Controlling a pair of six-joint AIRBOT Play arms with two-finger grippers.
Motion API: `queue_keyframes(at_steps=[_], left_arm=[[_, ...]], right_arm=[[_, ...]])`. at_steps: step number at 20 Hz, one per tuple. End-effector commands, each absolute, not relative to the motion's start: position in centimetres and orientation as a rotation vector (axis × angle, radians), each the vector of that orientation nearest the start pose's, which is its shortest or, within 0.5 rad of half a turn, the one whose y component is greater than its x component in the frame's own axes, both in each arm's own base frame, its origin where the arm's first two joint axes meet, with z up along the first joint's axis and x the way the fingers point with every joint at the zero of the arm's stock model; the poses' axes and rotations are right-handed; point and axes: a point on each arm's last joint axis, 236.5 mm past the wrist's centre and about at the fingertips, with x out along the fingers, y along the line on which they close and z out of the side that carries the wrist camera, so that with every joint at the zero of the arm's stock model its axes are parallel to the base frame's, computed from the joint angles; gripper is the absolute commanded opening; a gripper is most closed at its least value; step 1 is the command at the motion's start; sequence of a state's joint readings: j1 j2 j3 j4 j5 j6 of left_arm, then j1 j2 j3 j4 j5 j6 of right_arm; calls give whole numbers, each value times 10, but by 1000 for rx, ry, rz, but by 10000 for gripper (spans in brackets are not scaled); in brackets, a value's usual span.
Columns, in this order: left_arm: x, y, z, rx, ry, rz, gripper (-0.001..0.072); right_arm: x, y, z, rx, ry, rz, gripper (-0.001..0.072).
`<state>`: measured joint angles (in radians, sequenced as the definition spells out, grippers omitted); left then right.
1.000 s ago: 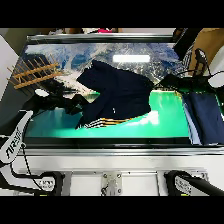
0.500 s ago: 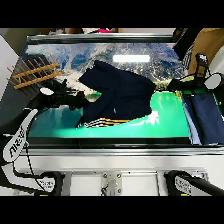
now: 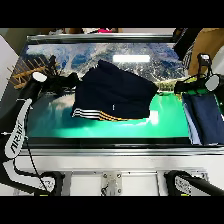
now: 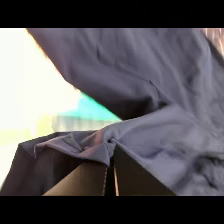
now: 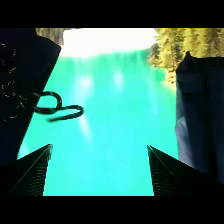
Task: Fold the clothes and pants, and hang the long-sleeved shirts on hangers.
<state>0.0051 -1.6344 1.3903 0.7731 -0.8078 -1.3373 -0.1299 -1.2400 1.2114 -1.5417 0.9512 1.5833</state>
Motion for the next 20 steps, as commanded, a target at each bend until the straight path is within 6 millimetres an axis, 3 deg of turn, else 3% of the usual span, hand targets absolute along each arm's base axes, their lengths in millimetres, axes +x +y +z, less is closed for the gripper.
queue_keyframes(at_steps=[1, 2, 3, 4, 6, 8, 10, 11, 13, 15, 17, 18, 20], left_arm=[[545, -118, 15, -458, 958, -355, 4], [547, -117, 8, -438, 978, -357, 93], [550, -115, 4, -428, 989, -353, 440], [552, -117, 3, -439, 1001, -355, 643], [557, -104, 16, -447, 1001, -355, 640], [561, -76, 46, -454, 972, -346, 640], [551, -42, 68, -490, 966, -304, 639], [539, -28, 69, -495, 981, -280, 639], [501, -1, 45, -494, 1073, -186, 640], [451, 10, 4, -486, 1195, -124, 641], [405, 2, -32, -468, 1285, -138, 643], [390, -3, -45, -458, 1304, -151, 643], [369, -14, -65, -442, 1330, -175, 711]], right_arm=[[431, -75, 66, 35, 978, -178, 646], [429, -80, 66, 51, 979, -194, 645], [426, -87, 66, 72, 985, -216, 646], [419, -94, 66, 84, 1002, -234, 646], [399, -104, 65, 105, 1057, -263, 646], [381, -105, 71, 131, 1090, -275, 646], [368, -93, 81, 160, 1091, -252, 646], [363, -81, 85, 196, 1079, -224, 646], [351, -54, 84, 286, 1066, -157, 646], [337, -29, 74, 372, 1078, -97, 646], [328, -15, 63, 426, 1088, -68, 646], [326, -10, 58, 448, 1094, -58, 646], [321, -5, 48, 472, 1119, -49, 646]])
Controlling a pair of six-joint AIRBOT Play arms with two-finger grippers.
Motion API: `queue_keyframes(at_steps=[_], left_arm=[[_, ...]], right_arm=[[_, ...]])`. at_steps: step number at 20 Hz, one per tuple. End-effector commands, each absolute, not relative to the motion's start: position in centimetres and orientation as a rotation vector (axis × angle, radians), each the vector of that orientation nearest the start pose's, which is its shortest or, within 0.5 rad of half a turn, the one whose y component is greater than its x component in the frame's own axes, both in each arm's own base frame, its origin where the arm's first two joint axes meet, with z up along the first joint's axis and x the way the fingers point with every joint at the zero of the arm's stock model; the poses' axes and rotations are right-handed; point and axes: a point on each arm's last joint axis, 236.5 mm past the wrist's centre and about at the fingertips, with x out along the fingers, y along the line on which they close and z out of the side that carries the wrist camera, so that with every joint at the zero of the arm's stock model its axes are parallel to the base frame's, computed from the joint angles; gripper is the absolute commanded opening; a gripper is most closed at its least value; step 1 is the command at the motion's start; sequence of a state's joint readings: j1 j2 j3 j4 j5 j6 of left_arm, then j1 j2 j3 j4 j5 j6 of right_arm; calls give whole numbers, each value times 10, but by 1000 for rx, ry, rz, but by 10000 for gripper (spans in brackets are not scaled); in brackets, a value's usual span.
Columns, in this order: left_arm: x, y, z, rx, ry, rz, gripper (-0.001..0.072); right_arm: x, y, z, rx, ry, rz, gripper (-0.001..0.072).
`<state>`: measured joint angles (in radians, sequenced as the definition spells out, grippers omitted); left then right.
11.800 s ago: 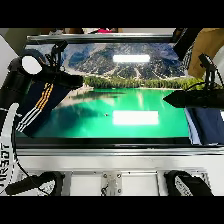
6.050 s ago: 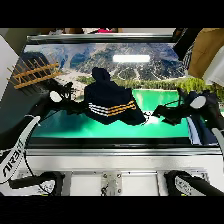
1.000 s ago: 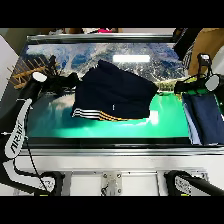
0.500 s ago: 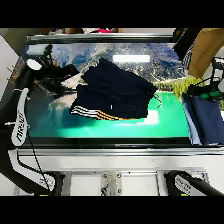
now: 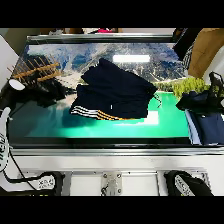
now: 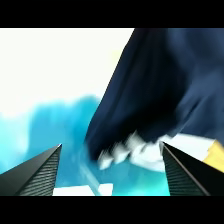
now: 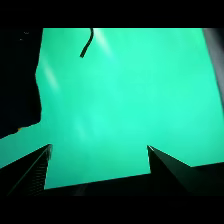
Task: Fold the clothes and pants, and hang the long-sleeved shirts on hangers.
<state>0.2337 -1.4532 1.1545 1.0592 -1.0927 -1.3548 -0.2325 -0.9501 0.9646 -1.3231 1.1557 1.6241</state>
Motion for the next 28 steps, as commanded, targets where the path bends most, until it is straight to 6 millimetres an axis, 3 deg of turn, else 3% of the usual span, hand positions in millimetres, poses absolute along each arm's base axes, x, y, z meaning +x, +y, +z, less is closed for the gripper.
queue_keyframes(at_steps=[1, 4, 7, 14, 25, 26, 28], left_arm=[[361, -20, -74, -423, 1346, -192, 711], [349, -34, -90, -374, 1370, -234, 711], [351, -41, -92, -327, 1355, -264, 711], [406, -39, -83, -279, 1138, -173, 710], [392, -62, -124, -367, 1440, -267, 708], [394, -61, -124, -377, 1432, -253, 575], [394, -61, -123, -381, 1432, -249, 200]], right_arm=[[320, -2, 46, 484, 1124, -43, 646], [319, 0, 45, 484, 1127, -38, 646], [319, 0, 45, 485, 1127, -37, 646], [319, 1, 45, 488, 1130, -34, 645], [319, 2, 45, 488, 1130, -34, 646], [319, 2, 45, 488, 1130, -34, 646], [319, 2, 45, 488, 1132, -34, 646]])
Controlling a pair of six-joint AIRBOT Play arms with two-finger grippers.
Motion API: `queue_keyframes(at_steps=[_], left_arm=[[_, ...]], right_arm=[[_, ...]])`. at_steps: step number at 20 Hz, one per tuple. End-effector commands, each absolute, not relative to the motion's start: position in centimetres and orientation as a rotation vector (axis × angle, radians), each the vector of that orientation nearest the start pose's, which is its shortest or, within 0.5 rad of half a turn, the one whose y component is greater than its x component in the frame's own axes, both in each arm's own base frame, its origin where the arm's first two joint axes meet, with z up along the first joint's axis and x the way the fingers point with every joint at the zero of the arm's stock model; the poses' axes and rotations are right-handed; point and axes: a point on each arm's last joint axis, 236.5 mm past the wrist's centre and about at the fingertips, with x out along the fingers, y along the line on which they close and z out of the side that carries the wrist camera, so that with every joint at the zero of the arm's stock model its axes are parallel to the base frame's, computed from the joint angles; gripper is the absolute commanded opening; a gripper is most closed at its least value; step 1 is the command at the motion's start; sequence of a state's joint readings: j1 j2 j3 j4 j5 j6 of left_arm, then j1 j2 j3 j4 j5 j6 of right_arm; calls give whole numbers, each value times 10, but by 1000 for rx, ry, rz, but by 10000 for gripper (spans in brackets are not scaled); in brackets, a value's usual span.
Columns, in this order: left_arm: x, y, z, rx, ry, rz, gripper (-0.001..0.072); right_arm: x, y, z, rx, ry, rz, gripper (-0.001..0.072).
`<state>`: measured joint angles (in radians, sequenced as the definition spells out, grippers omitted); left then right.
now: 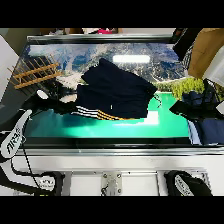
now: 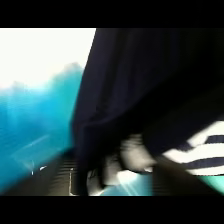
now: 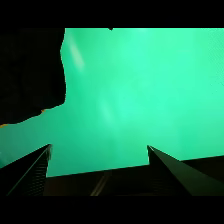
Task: Fold the clothes and pants, and hang the long-sleeved shirts on hangers.
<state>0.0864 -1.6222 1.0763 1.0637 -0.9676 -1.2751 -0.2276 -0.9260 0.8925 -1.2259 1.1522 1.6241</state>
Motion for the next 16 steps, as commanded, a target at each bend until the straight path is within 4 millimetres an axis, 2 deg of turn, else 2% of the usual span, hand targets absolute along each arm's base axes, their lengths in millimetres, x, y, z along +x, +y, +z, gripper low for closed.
queue_keyframes(at_steps=[1, 4, 7, 9, 12, 16], left_arm=[[394, -61, -121, -380, 1430, -251, 11], [395, -62, -106, -371, 1408, -261, 4], [383, -63, -91, -365, 1388, -267, 4], [368, -65, -86, -365, 1388, -267, 3], [348, -67, -82, -366, 1388, -267, 3], [332, -68, -77, -364, 1383, -267, 3]], right_arm=[[318, 2, 44, 489, 1132, -35, 646], [312, 10, 29, 574, 1172, -51, 646], [303, 21, -11, 739, 1216, -146, 645], [301, 38, -43, 854, 1221, -202, 646], [322, 74, -74, 984, 1162, -188, 646], [363, 99, -97, 1062, 1065, -204, 646]])
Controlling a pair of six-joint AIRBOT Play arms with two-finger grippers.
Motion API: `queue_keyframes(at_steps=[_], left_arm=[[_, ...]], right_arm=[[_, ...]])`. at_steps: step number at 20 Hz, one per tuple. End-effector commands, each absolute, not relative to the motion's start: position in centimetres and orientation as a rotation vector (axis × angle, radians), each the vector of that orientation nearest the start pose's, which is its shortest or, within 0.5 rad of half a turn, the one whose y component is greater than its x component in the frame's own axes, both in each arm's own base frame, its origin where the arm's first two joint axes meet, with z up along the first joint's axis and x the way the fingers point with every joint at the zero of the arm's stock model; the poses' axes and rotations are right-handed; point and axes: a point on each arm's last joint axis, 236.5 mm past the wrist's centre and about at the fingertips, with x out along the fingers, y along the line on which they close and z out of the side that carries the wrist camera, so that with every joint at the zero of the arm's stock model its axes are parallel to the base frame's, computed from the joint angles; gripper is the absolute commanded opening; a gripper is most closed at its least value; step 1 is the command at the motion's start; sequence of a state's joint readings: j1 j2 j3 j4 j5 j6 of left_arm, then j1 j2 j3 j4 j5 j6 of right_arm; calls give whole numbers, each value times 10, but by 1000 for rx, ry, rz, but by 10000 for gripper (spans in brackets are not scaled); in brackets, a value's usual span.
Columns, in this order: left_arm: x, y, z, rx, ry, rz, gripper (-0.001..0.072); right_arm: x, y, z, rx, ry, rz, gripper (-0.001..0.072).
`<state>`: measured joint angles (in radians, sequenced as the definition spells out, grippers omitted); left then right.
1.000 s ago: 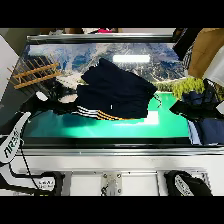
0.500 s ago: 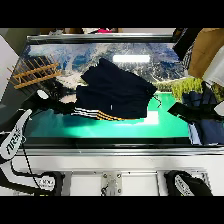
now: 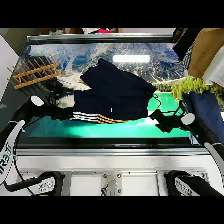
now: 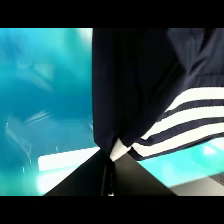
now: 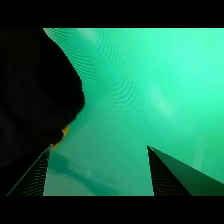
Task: Fold the clothes and pants, and hang the long-sleeved shirts on hangers.
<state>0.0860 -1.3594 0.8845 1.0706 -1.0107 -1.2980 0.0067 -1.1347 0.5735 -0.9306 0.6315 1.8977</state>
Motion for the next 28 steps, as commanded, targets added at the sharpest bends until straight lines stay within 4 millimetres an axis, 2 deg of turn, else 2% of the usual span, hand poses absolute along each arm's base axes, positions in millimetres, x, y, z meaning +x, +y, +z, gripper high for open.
queue_keyframes(at_steps=[1, 5, 9, 15, 16, 17, 18, 20, 23, 25, 26, 27, 28], left_arm=[[332, -68, -76, -363, 1382, -268, 3], [331, -68, -77, -365, 1388, -271, 3], [331, -68, -76, -365, 1388, -271, 3], [331, -68, -76, -365, 1388, -271, 3], [331, -68, -76, -365, 1388, -271, 3], [331, -68, -76, -365, 1388, -271, 4], [331, -68, -76, -365, 1388, -271, 4], [330, -69, -77, -366, 1390, -272, 3], [330, -69, -76, -366, 1392, -274, 3], [334, -71, -61, -358, 1384, -294, 3], [341, -72, -42, -344, 1356, -314, 3], [353, -72, -11, -323, 1290, -333, 3], [364, -73, 26, -306, 1212, -343, 3]], right_arm=[[369, 106, -100, 1062, 1068, -189, 648], [384, 129, -103, 989, 1088, -106, 649], [383, 131, -113, 1002, 1115, -121, 650], [390, 126, -111, 1015, 1077, -138, 646], [393, 124, -110, 1013, 1061, -143, 526], [395, 122, -109, 1013, 1050, -147, 317], [398, 119, -108, 1010, 1030, -153, 197], [402, 116, -107, 1004, 1010, -159, 20], [400, 118, -105, 930, 1016, -108, 19], [404, 119, -88, 876, 1010, -37, 19], [409, 118, -67, 825, 999, 26, 18], [414, 117, -42, 778, 988, 86, 19], [418, 115, -7, 720, 976, 148, 19]])
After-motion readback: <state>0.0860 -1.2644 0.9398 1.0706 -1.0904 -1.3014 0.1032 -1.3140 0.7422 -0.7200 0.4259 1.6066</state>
